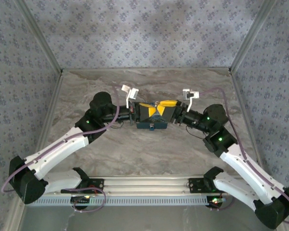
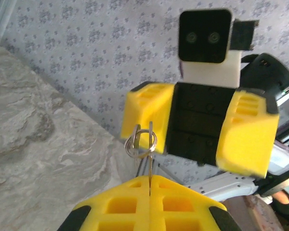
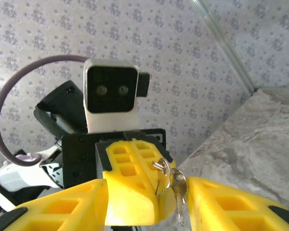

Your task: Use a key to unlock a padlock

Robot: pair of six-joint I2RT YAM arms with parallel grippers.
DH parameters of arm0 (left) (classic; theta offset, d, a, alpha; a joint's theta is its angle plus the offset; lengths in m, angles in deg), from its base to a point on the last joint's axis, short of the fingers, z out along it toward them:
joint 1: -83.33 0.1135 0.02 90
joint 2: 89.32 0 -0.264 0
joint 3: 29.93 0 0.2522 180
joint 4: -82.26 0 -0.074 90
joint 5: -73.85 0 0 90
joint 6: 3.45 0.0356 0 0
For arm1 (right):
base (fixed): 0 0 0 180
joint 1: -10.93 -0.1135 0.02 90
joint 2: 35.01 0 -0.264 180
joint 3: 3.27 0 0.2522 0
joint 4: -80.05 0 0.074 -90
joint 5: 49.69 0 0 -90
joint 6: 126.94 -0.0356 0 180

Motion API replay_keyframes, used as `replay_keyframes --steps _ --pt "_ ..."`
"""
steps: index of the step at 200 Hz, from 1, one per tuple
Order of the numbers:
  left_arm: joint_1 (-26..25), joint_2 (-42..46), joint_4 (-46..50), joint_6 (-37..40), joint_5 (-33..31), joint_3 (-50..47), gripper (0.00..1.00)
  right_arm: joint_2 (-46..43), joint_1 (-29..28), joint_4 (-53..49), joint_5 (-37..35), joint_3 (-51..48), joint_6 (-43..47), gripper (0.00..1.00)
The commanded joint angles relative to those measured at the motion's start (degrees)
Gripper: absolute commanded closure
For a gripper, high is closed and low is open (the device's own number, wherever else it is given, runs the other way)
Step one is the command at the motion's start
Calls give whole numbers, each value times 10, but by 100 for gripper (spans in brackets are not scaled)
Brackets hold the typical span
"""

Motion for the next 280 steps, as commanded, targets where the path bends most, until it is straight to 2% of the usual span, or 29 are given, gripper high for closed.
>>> replay_keyframes --steps 1,25,49,63,75,100,113,133,183,280 --pt "-1 -8 106 48 -9 43 100 -25 27 -42 -13 -5 15 50" --pt "5 -24 208 80 1 82 100 -38 58 -118 -19 6 42 50" --pt "12 -69 366 123 8 152 100 -30 81 -217 -22 27 101 52" --pt "16 -104 452 146 18 189 100 -16 92 -251 -1 36 118 52" --pt "16 -122 483 155 36 199 100 -2 97 -259 22 37 128 53" --pt "14 -131 490 158 70 196 100 25 99 -225 106 20 125 53" --pt "14 -133 502 164 71 202 100 29 94 -210 121 9 122 51" --pt "12 -139 526 173 76 212 100 30 77 -231 98 11 144 46" --pt "10 -154 558 191 82 238 100 50 32 -302 45 33 201 48" --pt "2 -160 550 189 85 238 100 72 -19 -313 -12 61 230 48"
